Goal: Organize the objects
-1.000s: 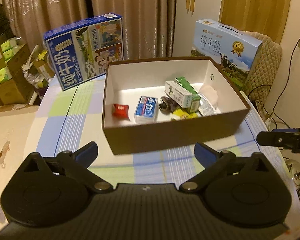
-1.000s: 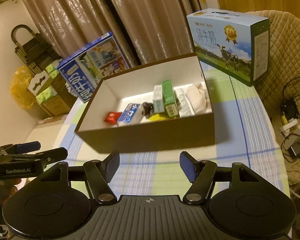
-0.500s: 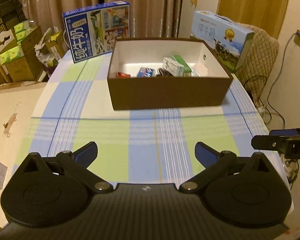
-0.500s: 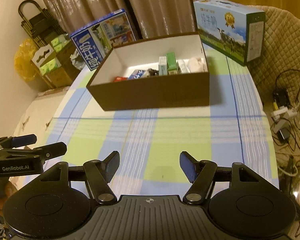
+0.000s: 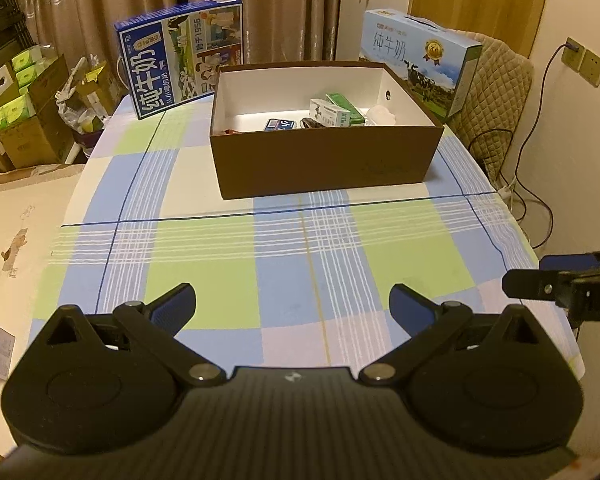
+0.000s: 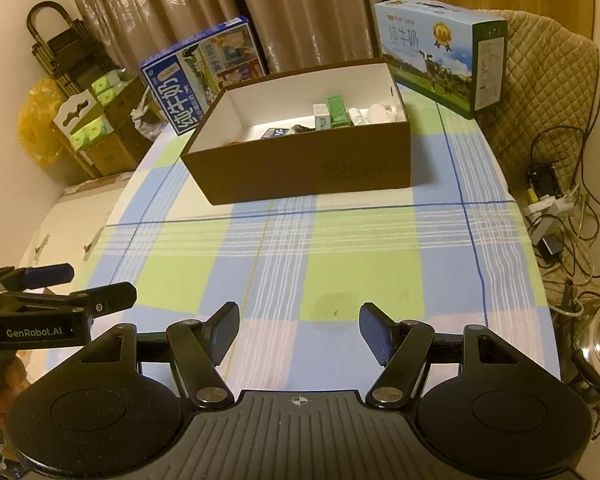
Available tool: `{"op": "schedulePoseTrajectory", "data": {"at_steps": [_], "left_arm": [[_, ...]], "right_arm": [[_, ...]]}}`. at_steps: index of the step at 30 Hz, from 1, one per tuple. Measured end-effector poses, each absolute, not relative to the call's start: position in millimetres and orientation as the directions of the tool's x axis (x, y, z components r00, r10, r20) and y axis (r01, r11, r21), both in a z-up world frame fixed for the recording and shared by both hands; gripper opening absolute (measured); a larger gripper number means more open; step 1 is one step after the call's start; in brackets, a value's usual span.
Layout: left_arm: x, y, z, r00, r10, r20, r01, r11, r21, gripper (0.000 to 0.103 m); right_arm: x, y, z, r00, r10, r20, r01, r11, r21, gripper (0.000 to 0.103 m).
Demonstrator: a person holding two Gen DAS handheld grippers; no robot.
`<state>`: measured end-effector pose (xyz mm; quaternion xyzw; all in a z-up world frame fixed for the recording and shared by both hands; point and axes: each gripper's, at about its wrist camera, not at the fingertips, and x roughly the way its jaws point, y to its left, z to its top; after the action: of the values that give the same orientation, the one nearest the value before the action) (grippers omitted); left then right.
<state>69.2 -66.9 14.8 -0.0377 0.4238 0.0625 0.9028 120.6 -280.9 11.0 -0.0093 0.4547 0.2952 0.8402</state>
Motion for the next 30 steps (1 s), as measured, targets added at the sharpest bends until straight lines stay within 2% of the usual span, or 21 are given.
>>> {"op": "schedulePoseTrajectory", "data": {"at_steps": [13, 30], "left_arm": [[50.6, -59.4, 25.2, 0.655, 0.070, -0.753, -0.138, 0.990, -0.028, 0.102], [63.0, -57.2, 23.1, 0.653, 0.073, -0.754, -0.147, 0.989, -0.031, 0.102]], "right_arm": [[104.6, -269.3, 13.1, 0.422, 0.494, -0.760, -0.514, 0.821, 0.249, 0.064], [115.8, -264.3, 11.3, 0.409, 0.500, -0.763, -0.522, 0.814, 0.254, 0.064]]}}
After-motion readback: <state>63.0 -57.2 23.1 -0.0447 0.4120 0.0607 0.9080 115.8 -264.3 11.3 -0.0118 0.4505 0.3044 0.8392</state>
